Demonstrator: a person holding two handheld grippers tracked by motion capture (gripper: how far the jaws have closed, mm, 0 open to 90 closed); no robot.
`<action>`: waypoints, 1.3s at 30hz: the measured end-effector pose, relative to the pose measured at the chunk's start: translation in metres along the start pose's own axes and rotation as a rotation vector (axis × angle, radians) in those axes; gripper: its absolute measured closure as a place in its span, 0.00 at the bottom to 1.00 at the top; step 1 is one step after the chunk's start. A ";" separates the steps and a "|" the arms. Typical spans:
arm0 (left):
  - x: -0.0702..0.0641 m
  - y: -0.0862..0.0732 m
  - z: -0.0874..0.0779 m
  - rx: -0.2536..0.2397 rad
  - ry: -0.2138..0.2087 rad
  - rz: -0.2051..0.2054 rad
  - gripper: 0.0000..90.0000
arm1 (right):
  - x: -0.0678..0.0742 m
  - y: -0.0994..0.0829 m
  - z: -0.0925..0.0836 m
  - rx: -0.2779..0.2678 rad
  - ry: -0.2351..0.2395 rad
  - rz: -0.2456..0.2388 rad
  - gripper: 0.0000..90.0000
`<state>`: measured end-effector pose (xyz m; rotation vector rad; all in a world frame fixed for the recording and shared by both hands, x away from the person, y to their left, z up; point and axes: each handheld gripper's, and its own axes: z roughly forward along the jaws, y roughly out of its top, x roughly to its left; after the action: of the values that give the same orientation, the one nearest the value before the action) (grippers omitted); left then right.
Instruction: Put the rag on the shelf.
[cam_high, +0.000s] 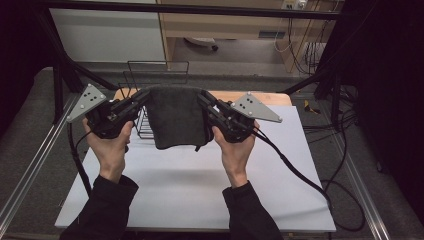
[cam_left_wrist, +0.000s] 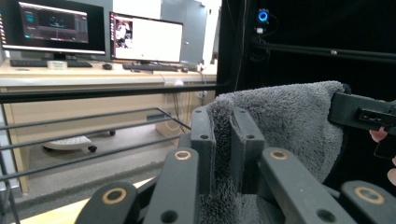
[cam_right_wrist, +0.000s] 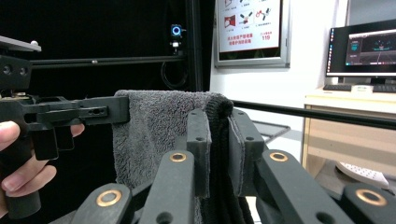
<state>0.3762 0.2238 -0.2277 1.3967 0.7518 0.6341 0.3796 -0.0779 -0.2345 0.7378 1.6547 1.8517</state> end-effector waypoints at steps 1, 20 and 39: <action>0.001 0.001 -0.001 -0.004 0.004 -0.001 0.90 | 0.000 0.001 0.002 -0.005 0.000 -0.004 0.90; 0.029 0.036 -0.006 -0.094 0.062 -0.009 0.90 | 0.011 0.032 0.047 -0.054 0.007 -0.036 0.90; 0.044 0.069 0.002 -0.156 0.080 -0.007 0.90 | 0.009 0.066 0.077 -0.089 0.002 -0.053 0.90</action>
<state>0.4079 0.2628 -0.1628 1.2308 0.7541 0.7316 0.4255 -0.0246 -0.1615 0.6493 1.5671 1.8764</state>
